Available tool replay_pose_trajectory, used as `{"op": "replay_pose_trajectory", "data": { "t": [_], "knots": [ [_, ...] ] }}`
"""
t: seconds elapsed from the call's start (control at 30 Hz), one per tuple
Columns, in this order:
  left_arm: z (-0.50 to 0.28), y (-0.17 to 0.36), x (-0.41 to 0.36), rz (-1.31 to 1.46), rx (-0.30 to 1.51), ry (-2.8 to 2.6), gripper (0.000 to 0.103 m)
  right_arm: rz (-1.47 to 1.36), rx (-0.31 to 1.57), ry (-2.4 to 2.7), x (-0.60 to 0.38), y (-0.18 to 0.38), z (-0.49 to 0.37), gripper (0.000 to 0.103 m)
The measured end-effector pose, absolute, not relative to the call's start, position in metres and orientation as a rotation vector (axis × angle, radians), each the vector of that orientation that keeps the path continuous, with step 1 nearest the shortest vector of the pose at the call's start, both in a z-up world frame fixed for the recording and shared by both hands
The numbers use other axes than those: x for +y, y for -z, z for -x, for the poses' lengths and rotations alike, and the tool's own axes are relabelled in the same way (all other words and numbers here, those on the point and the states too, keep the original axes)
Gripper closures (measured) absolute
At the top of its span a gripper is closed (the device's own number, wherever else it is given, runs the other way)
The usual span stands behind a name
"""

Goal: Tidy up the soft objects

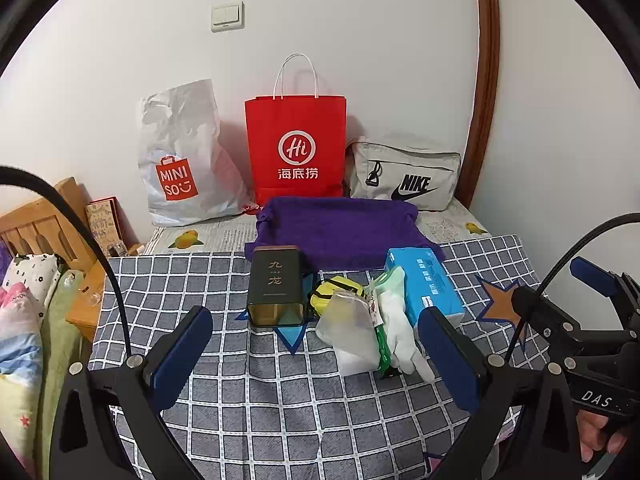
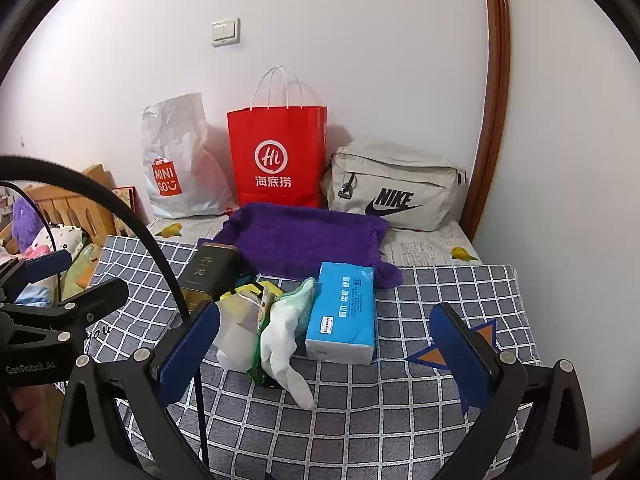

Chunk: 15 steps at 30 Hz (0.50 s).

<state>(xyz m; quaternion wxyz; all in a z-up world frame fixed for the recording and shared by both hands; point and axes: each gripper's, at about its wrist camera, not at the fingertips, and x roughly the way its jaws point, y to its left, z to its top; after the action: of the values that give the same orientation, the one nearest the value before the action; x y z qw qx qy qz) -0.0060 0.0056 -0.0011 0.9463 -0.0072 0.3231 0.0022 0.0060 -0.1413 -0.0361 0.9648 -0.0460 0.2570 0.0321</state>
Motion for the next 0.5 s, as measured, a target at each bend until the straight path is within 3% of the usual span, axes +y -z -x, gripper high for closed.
{"op": "replay_pose_trajectory", "data": {
  "t": [0.5],
  "knots": [
    [0.0071,0.0024,0.0047,0.006,0.661,-0.009,0.0,0.083,0.519,-0.058,-0.1438,0.0348,-0.0038,0.0]
  ]
}}
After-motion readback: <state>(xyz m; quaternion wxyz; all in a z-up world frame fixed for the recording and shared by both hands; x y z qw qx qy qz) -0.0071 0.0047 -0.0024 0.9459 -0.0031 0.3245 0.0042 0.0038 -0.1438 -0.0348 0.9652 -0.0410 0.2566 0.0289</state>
